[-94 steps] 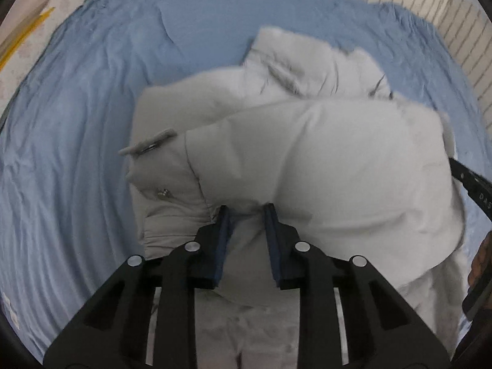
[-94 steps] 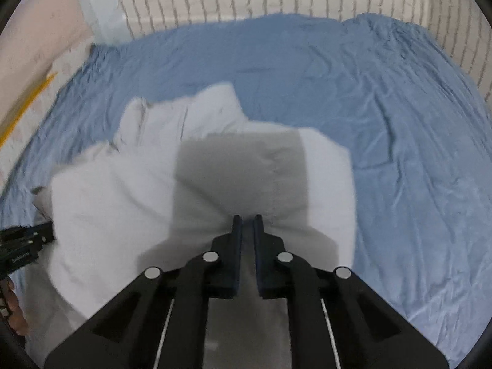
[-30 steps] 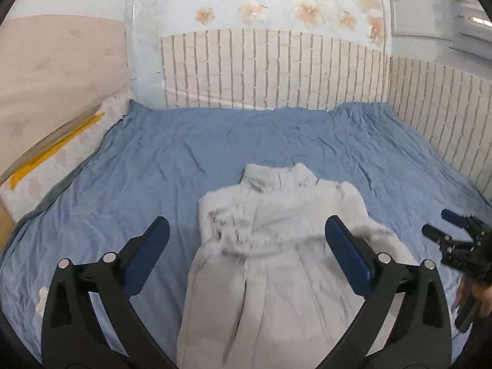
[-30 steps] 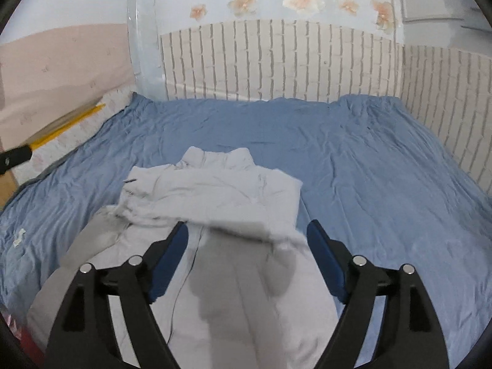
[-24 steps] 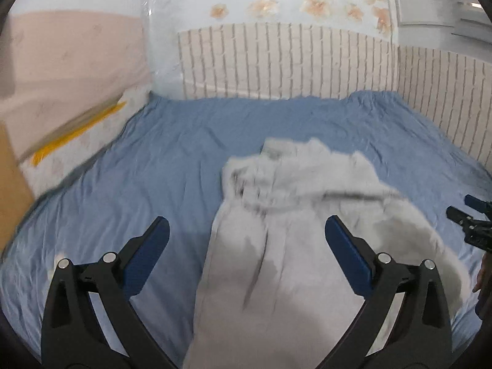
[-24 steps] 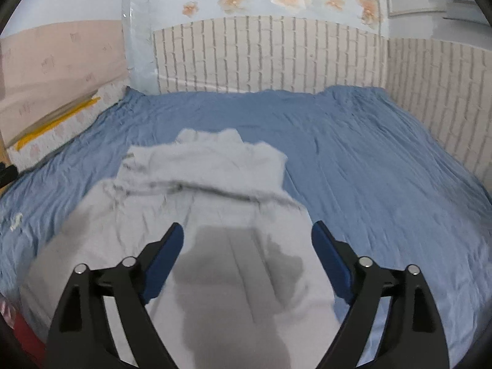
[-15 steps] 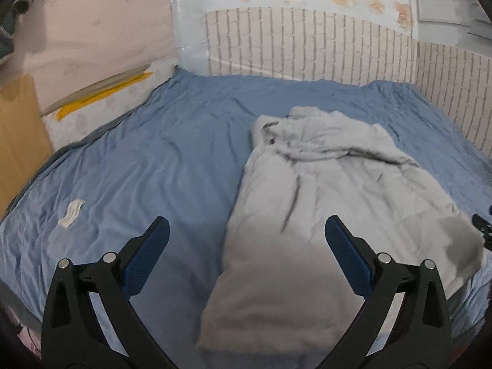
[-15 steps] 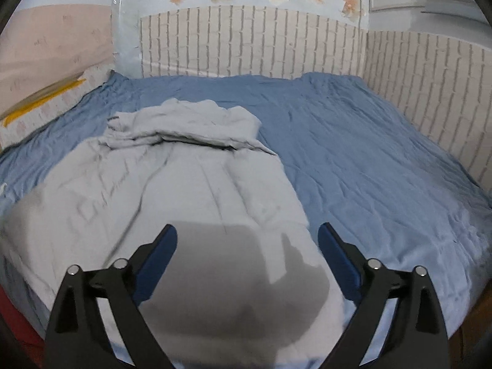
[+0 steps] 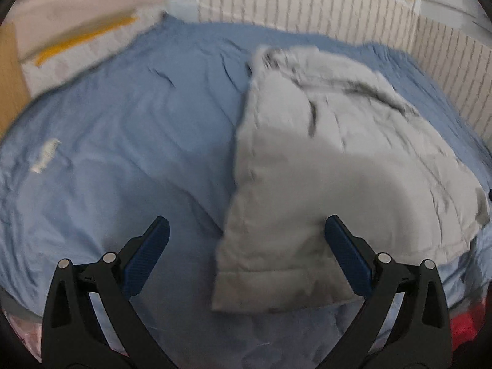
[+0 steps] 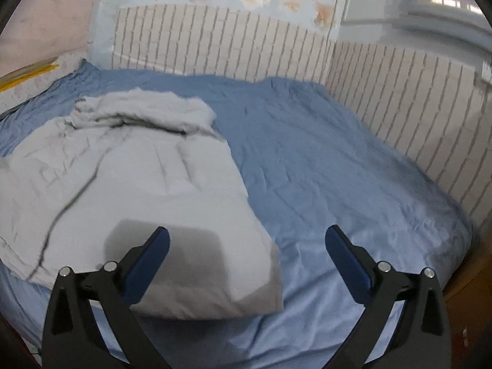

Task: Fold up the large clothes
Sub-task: 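Open both grippers, release the jacket and lift both tools away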

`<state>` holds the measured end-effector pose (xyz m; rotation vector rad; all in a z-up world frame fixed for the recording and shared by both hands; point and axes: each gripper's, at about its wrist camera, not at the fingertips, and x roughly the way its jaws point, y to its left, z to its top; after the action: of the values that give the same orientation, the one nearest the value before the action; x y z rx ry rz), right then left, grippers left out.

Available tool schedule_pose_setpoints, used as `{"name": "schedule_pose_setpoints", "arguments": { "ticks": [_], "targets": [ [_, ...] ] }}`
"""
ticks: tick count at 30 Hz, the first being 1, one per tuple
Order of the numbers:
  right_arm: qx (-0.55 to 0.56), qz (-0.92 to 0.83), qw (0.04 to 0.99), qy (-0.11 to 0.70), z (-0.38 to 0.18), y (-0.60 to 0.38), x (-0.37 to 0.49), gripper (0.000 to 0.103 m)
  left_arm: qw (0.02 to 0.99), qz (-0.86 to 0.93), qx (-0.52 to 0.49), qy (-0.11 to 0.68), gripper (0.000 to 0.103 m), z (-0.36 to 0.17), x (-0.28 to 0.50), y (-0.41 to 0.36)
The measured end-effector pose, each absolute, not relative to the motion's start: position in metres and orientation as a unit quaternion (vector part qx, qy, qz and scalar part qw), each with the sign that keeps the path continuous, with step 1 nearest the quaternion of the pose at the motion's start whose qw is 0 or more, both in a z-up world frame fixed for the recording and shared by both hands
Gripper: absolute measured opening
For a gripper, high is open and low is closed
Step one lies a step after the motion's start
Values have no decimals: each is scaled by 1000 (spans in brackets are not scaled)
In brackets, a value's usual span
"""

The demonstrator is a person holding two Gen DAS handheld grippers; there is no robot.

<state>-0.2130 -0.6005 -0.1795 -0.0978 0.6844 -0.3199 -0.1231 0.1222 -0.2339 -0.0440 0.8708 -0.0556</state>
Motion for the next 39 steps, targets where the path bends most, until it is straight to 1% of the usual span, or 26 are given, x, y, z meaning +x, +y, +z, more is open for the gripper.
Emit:
{"name": "schedule_pose_setpoints", "arguments": {
  "ticks": [2,6,14,25,39],
  "targets": [
    [-9,-154,923,352,-186,-613,-213,101,903,-33,-32,428,100,-241,-120,121],
    [49,-146,920,360,-195,-629,-215,101,901,-32,-28,432,100,-255,-115,117],
    [4,-125,917,378,-207,-614,-205,101,896,-28,-2,443,100,-271,-114,106],
    [60,-95,920,376,-221,-622,-203,101,890,-20,8,455,100,-290,-113,98],
    [54,-85,913,396,-245,-618,-189,101,892,-24,3,452,100,-291,-109,95]
  ]
}}
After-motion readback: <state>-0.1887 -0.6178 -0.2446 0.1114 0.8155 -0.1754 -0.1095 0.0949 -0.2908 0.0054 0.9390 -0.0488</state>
